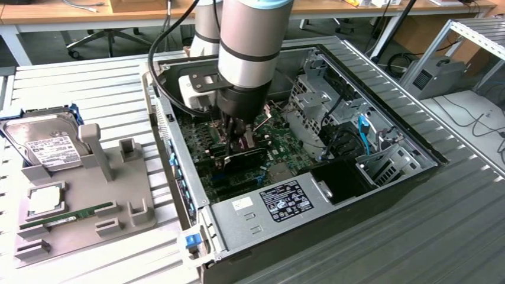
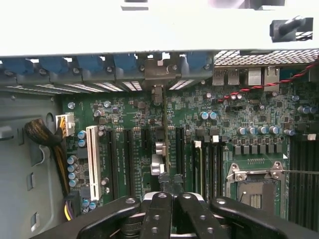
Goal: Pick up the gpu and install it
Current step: 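Press down on the gpu until it lock into place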
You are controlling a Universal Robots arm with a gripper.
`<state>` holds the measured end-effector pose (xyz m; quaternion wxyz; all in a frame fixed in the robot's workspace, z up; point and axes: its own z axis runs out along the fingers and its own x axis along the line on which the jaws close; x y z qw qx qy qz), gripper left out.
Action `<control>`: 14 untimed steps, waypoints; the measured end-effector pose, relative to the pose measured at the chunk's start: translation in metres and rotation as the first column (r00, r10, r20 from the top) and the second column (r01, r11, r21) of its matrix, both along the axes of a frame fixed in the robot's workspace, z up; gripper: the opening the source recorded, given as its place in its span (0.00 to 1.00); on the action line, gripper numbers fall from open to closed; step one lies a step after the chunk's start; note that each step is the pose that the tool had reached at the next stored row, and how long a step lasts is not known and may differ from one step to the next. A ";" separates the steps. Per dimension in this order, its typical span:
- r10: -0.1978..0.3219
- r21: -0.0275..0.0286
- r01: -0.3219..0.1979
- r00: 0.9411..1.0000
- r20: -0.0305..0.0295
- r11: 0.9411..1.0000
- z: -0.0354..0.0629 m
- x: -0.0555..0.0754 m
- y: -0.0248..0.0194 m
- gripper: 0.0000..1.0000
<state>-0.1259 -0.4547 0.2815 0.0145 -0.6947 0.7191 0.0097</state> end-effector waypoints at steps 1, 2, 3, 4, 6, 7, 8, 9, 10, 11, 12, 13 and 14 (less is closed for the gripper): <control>0.000 0.000 0.000 1.000 0.000 1.000 0.0011 0.001 0.0000 0.11; 0.000 0.000 0.000 1.000 0.000 1.000 0.0021 0.002 0.0000 0.11; 0.000 0.000 0.000 1.000 0.000 1.000 0.0038 0.003 0.0000 0.11; 0.000 0.000 0.000 1.000 0.000 1.000 0.0051 0.004 0.0000 0.11; 0.000 0.000 0.000 1.000 0.000 1.000 0.0084 0.005 0.0000 0.11; 0.000 0.000 0.000 1.000 0.000 1.000 0.0107 0.005 0.0000 0.11; 0.000 0.000 0.000 1.000 0.000 1.000 0.0126 0.005 0.0000 0.11; 0.000 0.000 0.000 1.000 0.000 1.000 0.0143 0.005 0.0000 0.11; 0.000 0.000 0.000 1.000 0.000 1.000 0.0160 0.006 0.0000 0.11; 0.000 0.000 0.000 1.000 0.000 1.000 0.0175 0.006 0.0000 0.11; 0.000 0.000 0.000 1.000 0.000 1.000 0.0191 0.006 0.0000 0.11; 0.000 0.000 0.000 1.000 0.000 1.000 0.0203 0.006 0.0000 0.11; 0.000 0.000 0.000 1.000 0.000 1.000 0.0215 0.006 0.0000 0.11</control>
